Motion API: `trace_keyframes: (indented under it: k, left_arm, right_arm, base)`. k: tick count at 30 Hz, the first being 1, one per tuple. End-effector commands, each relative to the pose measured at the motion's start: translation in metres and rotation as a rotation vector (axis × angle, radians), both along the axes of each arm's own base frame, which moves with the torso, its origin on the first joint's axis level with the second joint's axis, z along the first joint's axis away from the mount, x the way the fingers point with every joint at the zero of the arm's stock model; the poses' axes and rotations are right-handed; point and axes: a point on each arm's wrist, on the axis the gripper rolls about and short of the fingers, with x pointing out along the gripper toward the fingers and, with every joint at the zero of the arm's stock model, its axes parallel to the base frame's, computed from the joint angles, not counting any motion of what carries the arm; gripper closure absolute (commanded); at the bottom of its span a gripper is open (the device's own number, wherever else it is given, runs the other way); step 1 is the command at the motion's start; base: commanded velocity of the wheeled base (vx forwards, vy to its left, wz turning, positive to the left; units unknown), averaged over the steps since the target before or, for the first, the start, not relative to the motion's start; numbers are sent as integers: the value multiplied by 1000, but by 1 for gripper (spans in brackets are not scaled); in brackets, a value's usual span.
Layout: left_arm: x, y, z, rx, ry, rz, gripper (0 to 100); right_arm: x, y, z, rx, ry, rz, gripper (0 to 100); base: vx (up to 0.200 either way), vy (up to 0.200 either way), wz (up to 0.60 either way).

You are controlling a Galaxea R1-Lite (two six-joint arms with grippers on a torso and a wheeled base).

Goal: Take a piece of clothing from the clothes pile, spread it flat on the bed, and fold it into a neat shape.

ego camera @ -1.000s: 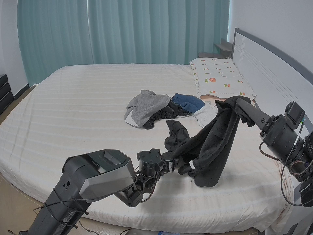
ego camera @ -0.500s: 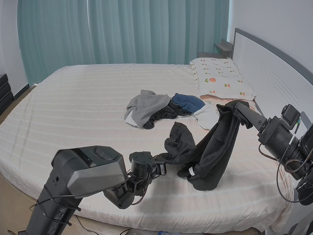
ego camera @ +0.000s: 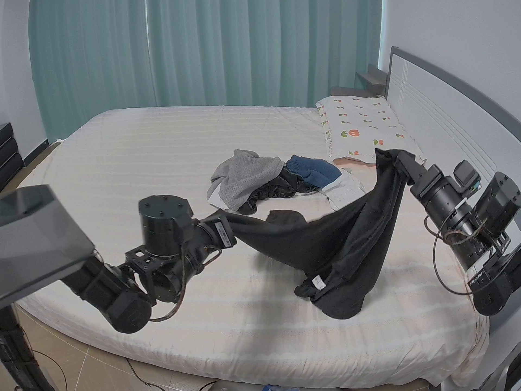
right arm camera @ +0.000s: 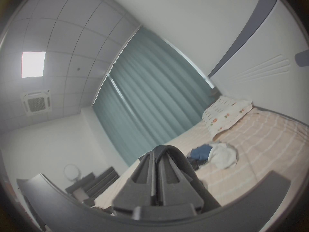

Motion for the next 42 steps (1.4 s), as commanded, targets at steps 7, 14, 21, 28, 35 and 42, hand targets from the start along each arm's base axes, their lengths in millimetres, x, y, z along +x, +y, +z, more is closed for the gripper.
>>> trace_keyframes:
  k: [7, 14, 21, 28, 35, 42]
  left_arm:
    - [-48, 48, 26, -163, -8, 120, 100]
    - [-56, 59, 6, -348, 74, 139, 100]
    - [-72, 73, -16, -307, 160, 163, 100]
    - [-76, 75, -19, -293, 174, 167, 100]
    - [-80, 75, -25, -277, 204, 168, 100]
    - [-80, 75, -30, -259, 219, 175, 100]
  right_arm:
    - [-24, -19, 24, 43, -87, 10, 100]
    - [-12, -14, -28, -35, 114, 34, 100]
    - [-1, -16, -43, -47, 170, 20, 100]
    - [-4, -17, -40, -46, 162, 21, 100]
    - [-5, -15, -39, -45, 158, 35, 100]
    - [-6, -15, -38, -50, 153, 51, 100]
  base:
    - [0, 0, 0]
    - [0, 0, 0]
    - [0, 0, 0]
    - [0, 0, 0]
    - [-143, 0, 0]
    - [-114, 0, 0]
